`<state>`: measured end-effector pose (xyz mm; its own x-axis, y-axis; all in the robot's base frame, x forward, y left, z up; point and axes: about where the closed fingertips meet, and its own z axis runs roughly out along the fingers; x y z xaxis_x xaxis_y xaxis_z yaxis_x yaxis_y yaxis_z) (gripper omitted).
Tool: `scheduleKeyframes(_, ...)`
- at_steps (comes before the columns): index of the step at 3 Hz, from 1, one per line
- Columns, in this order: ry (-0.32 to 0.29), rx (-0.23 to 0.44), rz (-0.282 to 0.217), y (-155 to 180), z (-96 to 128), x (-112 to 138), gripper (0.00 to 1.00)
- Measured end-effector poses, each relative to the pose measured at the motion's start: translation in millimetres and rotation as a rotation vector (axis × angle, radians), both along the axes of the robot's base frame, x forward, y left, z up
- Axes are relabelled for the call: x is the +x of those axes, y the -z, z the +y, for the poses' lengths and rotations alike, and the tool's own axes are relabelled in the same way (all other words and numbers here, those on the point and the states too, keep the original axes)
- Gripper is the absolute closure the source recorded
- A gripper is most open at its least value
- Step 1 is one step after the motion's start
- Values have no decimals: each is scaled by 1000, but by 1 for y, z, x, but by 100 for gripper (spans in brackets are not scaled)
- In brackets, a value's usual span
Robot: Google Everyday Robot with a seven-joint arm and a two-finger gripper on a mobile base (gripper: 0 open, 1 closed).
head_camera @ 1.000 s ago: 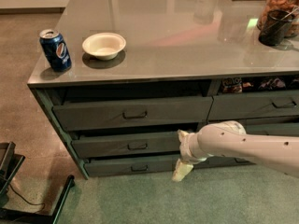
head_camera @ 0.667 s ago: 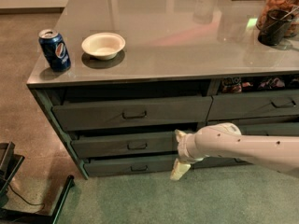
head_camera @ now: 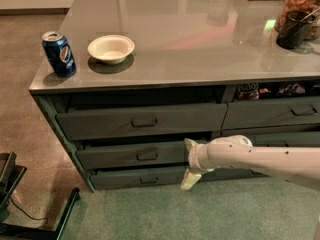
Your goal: Open middle drawer
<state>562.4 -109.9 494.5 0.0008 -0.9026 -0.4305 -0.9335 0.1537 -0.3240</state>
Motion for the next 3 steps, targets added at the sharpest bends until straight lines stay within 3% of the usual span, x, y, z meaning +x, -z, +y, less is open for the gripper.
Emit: scheduleKeyframes(3, -44, 11, -1, 41, 12, 42, 0)
